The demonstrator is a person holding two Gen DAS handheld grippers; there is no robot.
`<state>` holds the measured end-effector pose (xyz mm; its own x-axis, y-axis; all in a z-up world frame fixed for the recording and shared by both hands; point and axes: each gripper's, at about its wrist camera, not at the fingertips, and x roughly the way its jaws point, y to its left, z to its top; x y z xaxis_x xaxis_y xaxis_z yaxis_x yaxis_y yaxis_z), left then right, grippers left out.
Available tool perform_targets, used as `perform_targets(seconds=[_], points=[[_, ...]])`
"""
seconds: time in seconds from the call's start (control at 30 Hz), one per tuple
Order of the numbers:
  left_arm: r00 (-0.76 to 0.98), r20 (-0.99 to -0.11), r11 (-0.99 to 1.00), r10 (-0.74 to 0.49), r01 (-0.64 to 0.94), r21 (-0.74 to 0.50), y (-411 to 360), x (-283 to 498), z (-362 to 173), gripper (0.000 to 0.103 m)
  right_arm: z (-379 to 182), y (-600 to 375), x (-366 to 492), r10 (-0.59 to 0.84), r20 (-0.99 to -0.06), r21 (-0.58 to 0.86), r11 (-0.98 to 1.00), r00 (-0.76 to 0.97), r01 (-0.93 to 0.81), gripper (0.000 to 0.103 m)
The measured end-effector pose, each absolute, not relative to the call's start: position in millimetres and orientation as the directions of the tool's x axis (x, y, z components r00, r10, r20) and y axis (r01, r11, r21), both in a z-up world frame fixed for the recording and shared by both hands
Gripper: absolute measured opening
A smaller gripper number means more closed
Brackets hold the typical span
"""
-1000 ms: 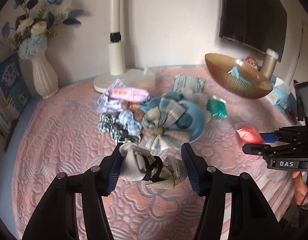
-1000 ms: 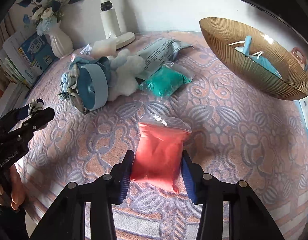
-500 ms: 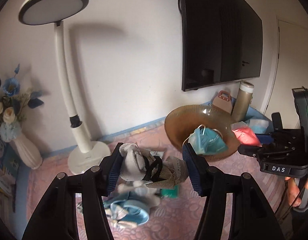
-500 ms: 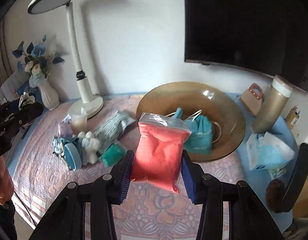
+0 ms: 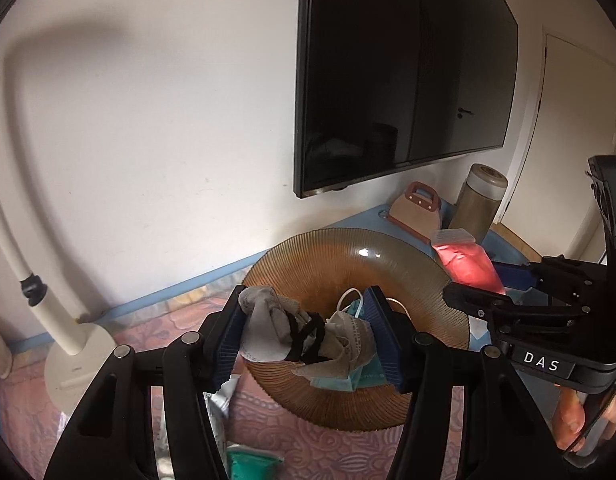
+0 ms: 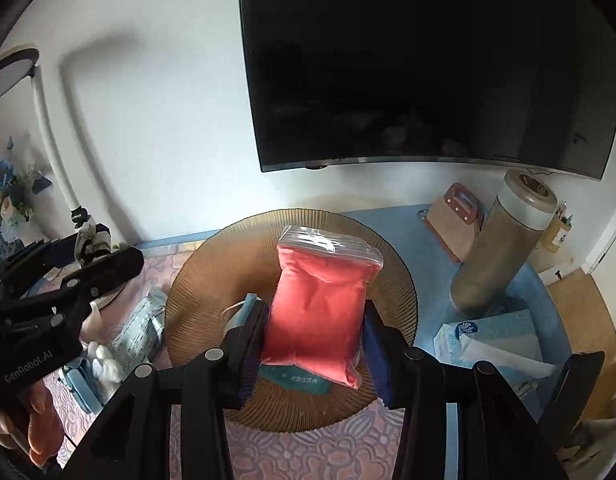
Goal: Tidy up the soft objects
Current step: 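Carry the socks and red bag to the amber bowl and release both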
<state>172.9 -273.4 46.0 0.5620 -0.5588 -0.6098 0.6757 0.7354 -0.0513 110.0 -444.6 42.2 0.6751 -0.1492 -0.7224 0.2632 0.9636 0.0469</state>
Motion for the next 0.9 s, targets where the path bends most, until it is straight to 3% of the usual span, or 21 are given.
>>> perform_targets(seconds=[0.17,0.27,0.33,0.4,0.63,0.9], points=[[0.538,-0.633,0.727,-0.557,0.684,-0.059,-298.5,186.6,27.5,0.058,22.1,-451.7,138.7,-0.168,-0.745,0.010,0.965,0.646,0.262,0.045],[0.548,-0.625,0.741,-0.556,0.668,-0.074,-299.9,192.4,24.7,0.076,17.1,-452.6,149.8,-0.202,-0.734,-0.027,0.963,0.648,0.269,0.046],[0.547,-0.623,0.749,-0.559,0.656,-0.097,-294.7,197.0,26.3,0.082,15.0,-453.8,153.8,-0.232,-0.735,-0.056,0.957,0.637,0.284,0.059],[0.529,-0.626,0.744,-0.573,0.656,-0.126,-287.4,199.8,28.9,0.083,15.5,-457.5,153.1,-0.230,-0.729,-0.045,0.956,0.644,0.290,0.066],[0.570,-0.598,0.763,-0.564,0.636,-0.113,-250.9,181.7,46.3,0.083,21.6,-451.2,137.8,-0.187,-0.730,0.006,0.960,0.657,0.280,0.066],[0.668,-0.525,0.790,-0.527,0.613,-0.013,-182.4,129.5,101.1,0.083,51.3,-395.3,104.3,-0.130,-0.698,0.032,0.977,0.704,0.212,0.066]])
